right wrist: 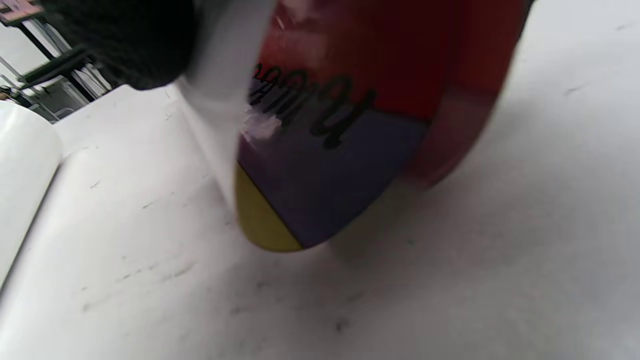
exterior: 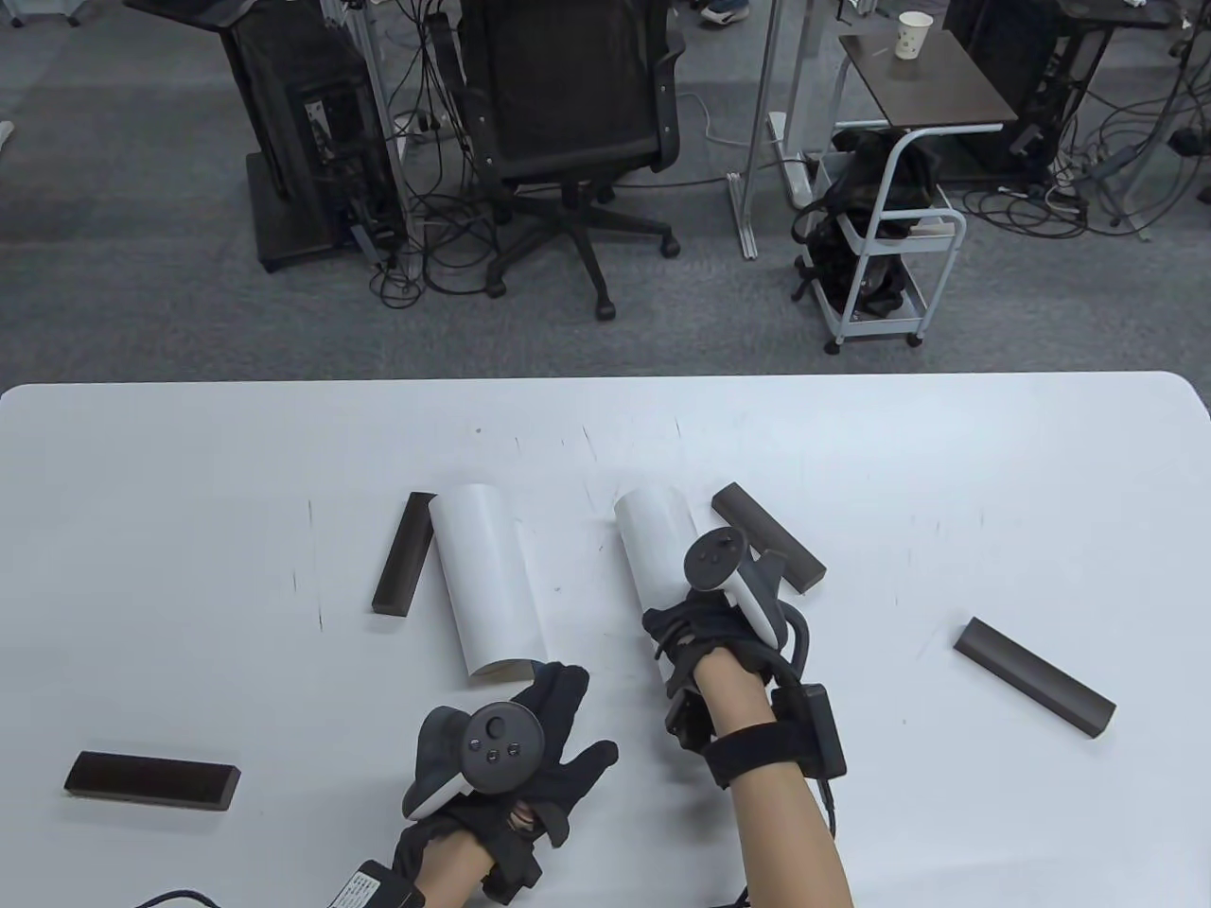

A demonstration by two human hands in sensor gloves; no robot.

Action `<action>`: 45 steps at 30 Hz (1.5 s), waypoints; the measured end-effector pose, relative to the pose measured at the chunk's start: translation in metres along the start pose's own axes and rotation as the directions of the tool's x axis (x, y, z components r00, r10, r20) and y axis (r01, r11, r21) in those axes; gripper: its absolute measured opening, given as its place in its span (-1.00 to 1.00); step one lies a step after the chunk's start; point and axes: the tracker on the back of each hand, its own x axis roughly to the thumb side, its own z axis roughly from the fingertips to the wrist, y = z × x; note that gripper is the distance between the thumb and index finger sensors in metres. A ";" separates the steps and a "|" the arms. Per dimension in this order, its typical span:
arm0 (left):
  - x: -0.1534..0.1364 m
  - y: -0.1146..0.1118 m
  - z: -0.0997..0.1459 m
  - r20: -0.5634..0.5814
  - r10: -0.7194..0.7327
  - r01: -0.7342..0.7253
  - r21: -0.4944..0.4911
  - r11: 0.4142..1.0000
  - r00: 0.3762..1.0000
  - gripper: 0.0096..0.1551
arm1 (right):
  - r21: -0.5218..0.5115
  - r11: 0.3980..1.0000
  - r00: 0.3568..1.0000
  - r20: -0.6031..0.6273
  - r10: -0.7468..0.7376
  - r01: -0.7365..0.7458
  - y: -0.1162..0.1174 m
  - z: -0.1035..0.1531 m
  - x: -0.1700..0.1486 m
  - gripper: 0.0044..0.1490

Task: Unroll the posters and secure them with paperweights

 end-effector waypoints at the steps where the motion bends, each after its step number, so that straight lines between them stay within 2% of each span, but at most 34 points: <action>1: 0.000 -0.001 0.000 0.000 -0.002 0.002 -0.003 1.000 1.000 0.00 | -0.025 1.000 1.000 0.017 -0.006 0.006 0.000 0.003 -0.001 0.23; 4: 0.002 -0.001 -0.001 0.008 -0.008 0.008 -0.004 1.000 1.000 -0.01 | -0.058 0.998 0.998 0.055 -0.031 0.034 -0.006 0.012 -0.004 0.18; 8: 0.007 -0.004 -0.003 0.030 -0.003 0.004 -0.026 1.000 1.000 -0.01 | -0.067 0.991 0.987 0.122 -0.104 0.112 -0.029 0.038 -0.011 0.15; 12: 0.016 -0.008 -0.007 0.038 -0.010 0.013 -0.072 0.997 0.999 -0.03 | -0.011 0.977 0.961 0.183 -0.206 0.211 -0.044 0.070 -0.023 0.15; 14: 0.021 -0.011 -0.012 0.033 -0.042 0.046 -0.106 0.993 0.999 -0.04 | 0.036 0.967 0.947 0.194 -0.255 0.253 -0.041 0.082 -0.032 0.14; 18: 0.031 -0.022 -0.025 0.013 -0.133 0.132 -0.248 0.960 0.991 -0.03 | 0.110 0.942 0.927 0.173 -0.332 0.317 -0.018 0.095 -0.054 0.13; 20: 0.033 -0.028 -0.032 0.011 -0.175 0.169 -0.313 0.934 0.985 -0.03 | 0.139 0.950 0.941 0.157 -0.301 0.281 -0.003 0.093 -0.064 0.12; 22: 0.035 -0.033 -0.038 0.003 -0.208 0.195 -0.356 0.914 0.978 -0.03 | 0.126 0.967 0.960 0.143 -0.241 0.224 0.006 0.092 -0.070 0.10; 27: 0.040 -0.037 -0.049 0.014 -0.239 0.226 -0.387 0.894 0.971 -0.05 | -0.011 0.996 0.986 0.146 -0.083 0.086 0.002 0.096 -0.070 -0.13; 30: 0.044 -0.038 -0.052 0.038 -0.197 0.196 -0.391 0.899 0.980 -0.07 | -0.028 0.995 0.978 0.192 -0.085 0.092 0.003 0.099 -0.069 -0.27; 32: 0.046 -0.039 -0.053 0.063 -0.171 0.181 -0.400 0.899 0.983 -0.10 | 0.001 0.993 0.973 0.199 -0.115 0.117 0.006 0.099 -0.069 -0.22; 34: 0.047 -0.041 -0.053 0.090 -0.162 0.185 -0.408 0.894 0.983 -0.14 | 0.038 0.992 0.971 0.202 -0.125 0.119 0.009 0.098 -0.069 0.06; 36: 0.047 -0.043 -0.053 0.114 -0.171 0.203 -0.400 0.894 0.979 -0.16 | 0.054 0.996 0.980 0.184 -0.076 0.068 0.013 0.095 -0.068 0.20; 42: 0.040 -0.052 -0.049 0.098 -0.258 0.276 -0.404 0.872 0.961 -0.19 | 0.068 0.995 0.991 0.108 -0.076 0.068 0.019 0.090 -0.072 0.03; 45: 0.039 -0.060 -0.048 0.108 -0.408 0.411 -0.445 0.796 0.907 -0.21 | 0.023 0.999 0.996 0.087 0.029 -0.031 0.018 0.092 -0.072 0.04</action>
